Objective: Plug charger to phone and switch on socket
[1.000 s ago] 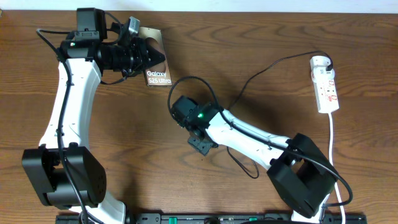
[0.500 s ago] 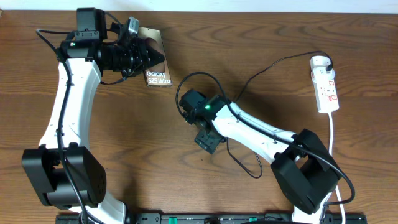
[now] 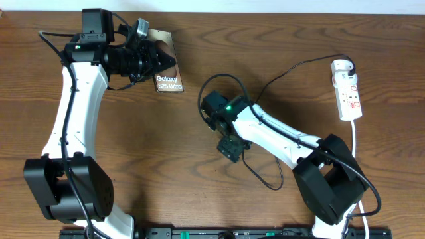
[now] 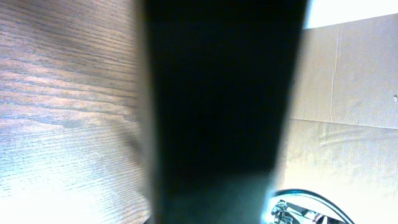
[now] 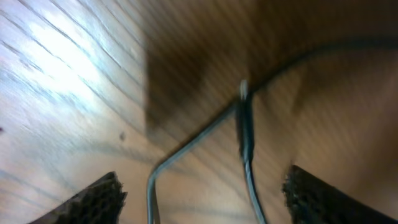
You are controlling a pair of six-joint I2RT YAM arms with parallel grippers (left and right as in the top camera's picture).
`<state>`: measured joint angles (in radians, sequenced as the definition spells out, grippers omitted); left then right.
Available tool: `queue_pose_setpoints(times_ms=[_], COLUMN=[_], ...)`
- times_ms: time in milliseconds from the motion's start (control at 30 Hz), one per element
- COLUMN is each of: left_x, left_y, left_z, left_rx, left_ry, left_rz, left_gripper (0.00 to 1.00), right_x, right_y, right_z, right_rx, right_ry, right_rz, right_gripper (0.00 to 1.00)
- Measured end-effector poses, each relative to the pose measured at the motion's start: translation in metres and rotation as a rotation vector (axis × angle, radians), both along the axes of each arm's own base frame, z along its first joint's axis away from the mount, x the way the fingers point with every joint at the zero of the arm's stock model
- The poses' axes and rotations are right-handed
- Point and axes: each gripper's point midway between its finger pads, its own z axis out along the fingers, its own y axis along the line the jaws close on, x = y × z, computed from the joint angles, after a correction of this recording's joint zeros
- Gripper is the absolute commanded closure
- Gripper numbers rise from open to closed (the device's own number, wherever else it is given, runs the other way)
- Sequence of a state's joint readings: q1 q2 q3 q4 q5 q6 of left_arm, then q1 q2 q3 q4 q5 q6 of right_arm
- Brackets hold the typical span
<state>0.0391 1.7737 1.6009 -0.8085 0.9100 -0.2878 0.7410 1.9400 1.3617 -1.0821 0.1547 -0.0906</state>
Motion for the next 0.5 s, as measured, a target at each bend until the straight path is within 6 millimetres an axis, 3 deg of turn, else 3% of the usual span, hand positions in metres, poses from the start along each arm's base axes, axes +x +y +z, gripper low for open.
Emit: queue_pose_setpoints(times_ms=[133, 267, 367, 500], left_x=[0.0, 0.0, 0.0, 0.0], left_y=[0.0, 0.0, 0.0, 0.0], left_z=[0.0, 0.0, 0.0, 0.0], left_rx=[0.0, 0.0, 0.0, 0.0], left_ry=[-0.001, 0.0, 0.0, -0.001], left_rz=[0.0, 0.0, 0.0, 0.0], left_gripper=[0.93, 0.92, 0.93, 0.92], right_x=[-0.008, -0.01, -0.003, 0.011], right_y=[-0.012, -0.018, -0.021, -0.029], right_z=[0.002, 0.003, 0.002, 0.001], right_rx=[-0.041, -0.056, -0.046, -0.027], right_ry=[0.037, 0.051, 0.035, 0.005], right_rz=[-0.019, -0.044, -0.071, -0.138], right_gripper=[0.31, 0.26, 0.2, 0.2])
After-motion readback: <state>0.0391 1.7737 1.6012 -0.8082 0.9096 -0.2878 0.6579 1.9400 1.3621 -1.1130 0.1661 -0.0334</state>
